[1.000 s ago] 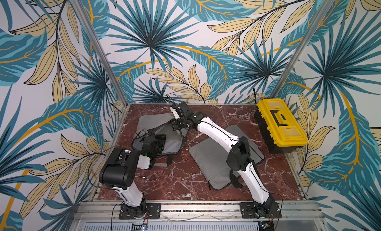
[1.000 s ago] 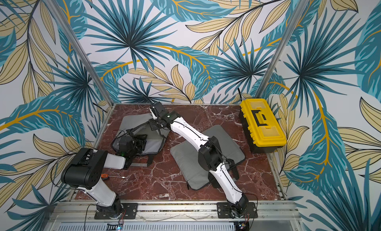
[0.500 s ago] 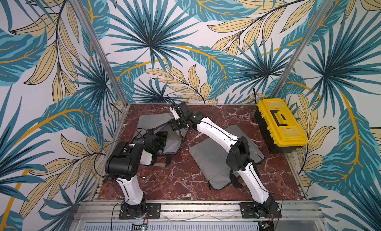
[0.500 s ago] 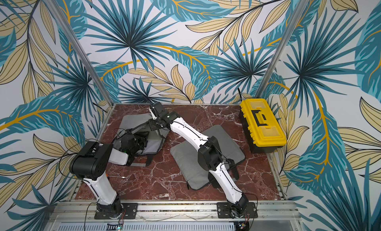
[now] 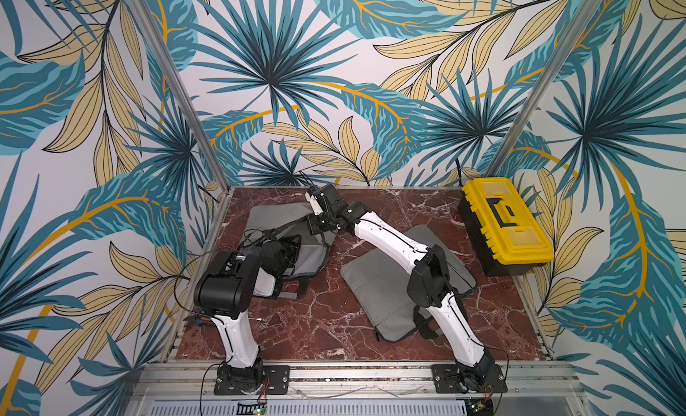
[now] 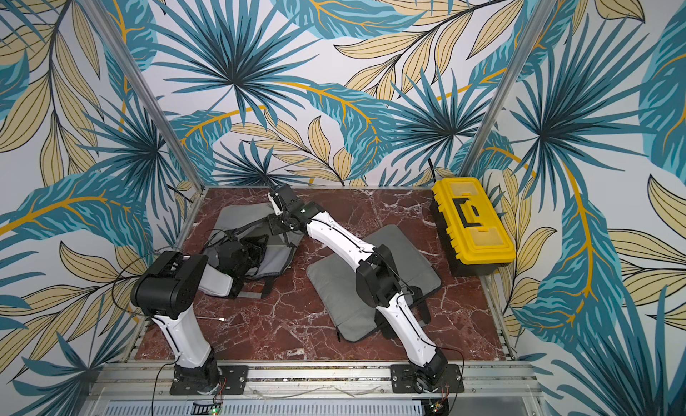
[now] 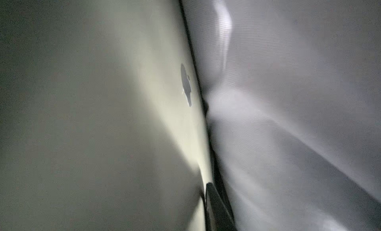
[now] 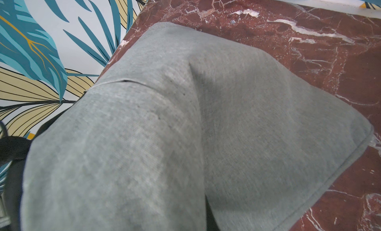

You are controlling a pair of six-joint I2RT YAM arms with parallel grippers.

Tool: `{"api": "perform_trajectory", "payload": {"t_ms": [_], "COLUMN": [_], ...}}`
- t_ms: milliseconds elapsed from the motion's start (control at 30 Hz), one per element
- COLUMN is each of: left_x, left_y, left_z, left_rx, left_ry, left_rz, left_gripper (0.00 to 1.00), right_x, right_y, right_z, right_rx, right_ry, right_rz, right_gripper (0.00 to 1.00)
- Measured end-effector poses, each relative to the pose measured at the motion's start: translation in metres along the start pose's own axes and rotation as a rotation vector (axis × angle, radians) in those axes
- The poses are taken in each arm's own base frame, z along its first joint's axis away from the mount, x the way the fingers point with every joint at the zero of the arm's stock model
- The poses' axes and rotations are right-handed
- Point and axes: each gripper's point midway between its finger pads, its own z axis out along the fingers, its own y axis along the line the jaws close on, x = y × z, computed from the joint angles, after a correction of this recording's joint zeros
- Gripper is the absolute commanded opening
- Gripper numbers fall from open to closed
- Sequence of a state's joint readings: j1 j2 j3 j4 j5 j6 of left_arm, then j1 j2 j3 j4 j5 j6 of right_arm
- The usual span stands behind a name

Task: Open the zippered laptop bag and take out the laptop
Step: Take out the laptop from the zippered laptop bag.

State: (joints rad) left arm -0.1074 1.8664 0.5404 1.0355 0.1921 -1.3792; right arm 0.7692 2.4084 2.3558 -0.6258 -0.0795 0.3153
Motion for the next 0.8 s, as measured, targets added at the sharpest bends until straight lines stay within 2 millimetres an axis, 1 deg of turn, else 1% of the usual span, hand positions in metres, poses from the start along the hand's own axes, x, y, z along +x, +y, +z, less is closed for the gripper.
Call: {"api": "perform_trajectory", "payload": {"t_ms": [33,133,200,500,667,800], "left_x": [0.0,-0.001,0.0,0.001,0.009,0.015], "left_y": [0.0,0.0,-0.001,-0.018,-0.022,-0.031], "left_z": [0.0,0.0,0.0,-0.011,-0.026,-0.04], "left_rx": [-0.001,-0.001,0.001,0.01,0.008,0.006], "left_ry": [-0.001,-0.002,-0.001,0.026,0.062,0.091], "left_rz": [0.0,0.003,0.004,0.001,-0.009,-0.01], "left_gripper": [0.14,0.04,0.0,0.0,0.0,0.0], "right_x": [0.001,0.003,0.004,0.002,-0.003,-0.01], "right_y": [-0.001,-0.002,-0.003,-0.015,-0.026,-0.035], "right_z": [0.002,0.002,0.002,0.004,0.004,0.003], "right_rx": [0.0,0.003,0.008,0.063,0.076,0.081], "right_ry": [0.001,-0.003,-0.007,-0.032,-0.046,-0.062], "right_rz": [0.0,0.003,0.002,0.004,0.02,0.035], "right_gripper": [0.0,0.0,0.0,0.0,0.0,0.0]}}
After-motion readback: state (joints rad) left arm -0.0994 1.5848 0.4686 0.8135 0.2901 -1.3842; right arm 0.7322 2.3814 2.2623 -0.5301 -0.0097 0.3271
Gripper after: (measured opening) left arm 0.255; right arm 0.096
